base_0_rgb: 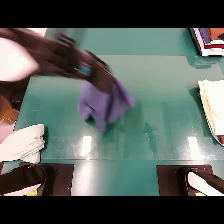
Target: Fold the shirts.
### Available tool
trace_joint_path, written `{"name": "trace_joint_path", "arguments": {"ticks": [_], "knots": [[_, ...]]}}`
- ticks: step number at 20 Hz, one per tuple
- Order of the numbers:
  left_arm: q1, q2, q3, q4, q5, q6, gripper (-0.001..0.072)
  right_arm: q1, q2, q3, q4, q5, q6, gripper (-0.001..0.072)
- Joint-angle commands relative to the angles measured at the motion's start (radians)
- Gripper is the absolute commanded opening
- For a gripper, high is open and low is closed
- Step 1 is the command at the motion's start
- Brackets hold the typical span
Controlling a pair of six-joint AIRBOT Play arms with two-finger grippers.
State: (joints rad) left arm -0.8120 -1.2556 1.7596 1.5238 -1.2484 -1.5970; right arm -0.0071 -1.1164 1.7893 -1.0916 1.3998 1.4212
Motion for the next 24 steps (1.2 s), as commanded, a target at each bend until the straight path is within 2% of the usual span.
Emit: {"name": "trace_joint_path", "arguments": {"ticks": [1,4,7,10,13,18,21,22,23,24], "knots": [[-0.119,-0.164,0.003,-0.033,0.027,0.082,0.057,0.001,0.0,0.008,0.0,0.037,0.0,0.0017],[-0.031,-0.166,0.004,0.14,-0.003,0.079,0.0571,0.001,0.0,0.008,0.0,0.058,0.0,0.0017],[0.183,-0.16,-0.01,0.142,-0.072,0.057,0.0571,0.001,0.0,0.008,0.0,0.067,0.001,0.0017],[0.417,-0.16,-0.14,-0.058,-0.071,0.042,0.0571,0.001,0.0,0.008,0.0,0.074,0.001,0.0016],[0.567,-0.16,-0.372,-0.273,-0.017,0.095,0.0571,0.001,0.0,0.008,0.0,0.073,0.001,0.0017],[0.605,-0.16,-0.711,-0.36,0.132,0.114,0.0571,0.001,0.0,0.008,-0.001,0.069,0.001,0.0016],[0.605,-0.16,-0.796,-0.457,0.211,0.119,0.0571,0.001,0.0,0.008,-0.002,0.069,0.001,0.0017],[0.605,-0.16,-0.807,-0.506,0.224,0.15,0.057,0.001,0.0,0.008,-0.002,0.069,0.001,0.0017],[0.605,-0.16,-0.807,-0.54,0.235,0.169,0.0517,0.001,0.0,0.008,-0.002,0.07,0.001,0.0017],[0.605,-0.16,-0.806,-0.562,0.243,0.168,0.0311,0.001,0.0,0.008,-0.002,0.074,0.001,0.0016]]}}
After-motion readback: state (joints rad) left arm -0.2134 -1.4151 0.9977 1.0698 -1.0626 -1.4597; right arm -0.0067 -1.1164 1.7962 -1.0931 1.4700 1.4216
